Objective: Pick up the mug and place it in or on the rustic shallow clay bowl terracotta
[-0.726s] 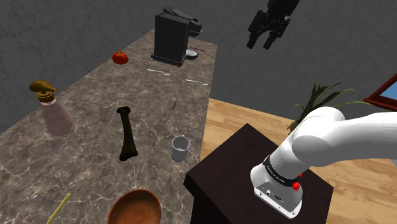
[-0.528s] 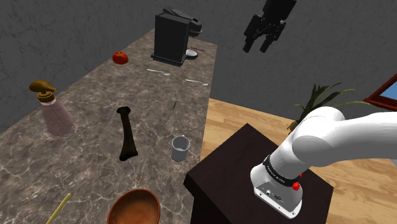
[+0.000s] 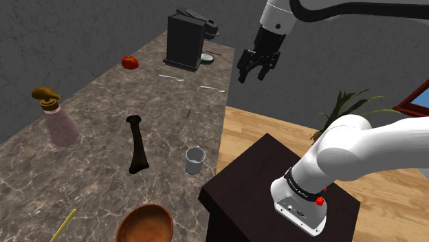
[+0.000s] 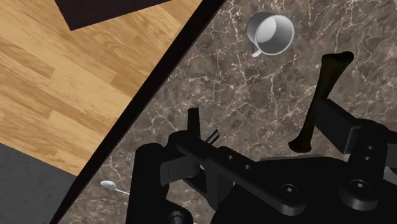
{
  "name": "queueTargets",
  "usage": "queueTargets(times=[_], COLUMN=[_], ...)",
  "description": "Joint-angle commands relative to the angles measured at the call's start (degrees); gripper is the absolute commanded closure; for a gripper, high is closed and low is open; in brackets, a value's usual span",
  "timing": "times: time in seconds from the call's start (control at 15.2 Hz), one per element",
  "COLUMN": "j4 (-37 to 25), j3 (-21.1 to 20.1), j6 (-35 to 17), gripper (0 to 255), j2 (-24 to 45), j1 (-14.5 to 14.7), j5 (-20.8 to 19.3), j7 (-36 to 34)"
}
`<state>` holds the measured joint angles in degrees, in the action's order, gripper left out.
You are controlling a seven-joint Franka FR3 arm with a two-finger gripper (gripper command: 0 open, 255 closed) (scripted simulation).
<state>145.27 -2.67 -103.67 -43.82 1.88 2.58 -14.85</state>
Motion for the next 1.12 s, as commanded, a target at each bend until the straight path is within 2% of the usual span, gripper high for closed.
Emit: queueTargets(times=[0.0,0.53,1.06], j4=[2.05,7.79,8.37], j3=[-1.23,-7.34,-13.68], j6=[-3.39,-18.23,-33.65], gripper=[0,0,0], j2=[1.63,12.27,28.87], j1=[0.49,2.87,3.76], j5=[0.54,2.83,1.92], j7=[-1.06,-6.49,-13.5])
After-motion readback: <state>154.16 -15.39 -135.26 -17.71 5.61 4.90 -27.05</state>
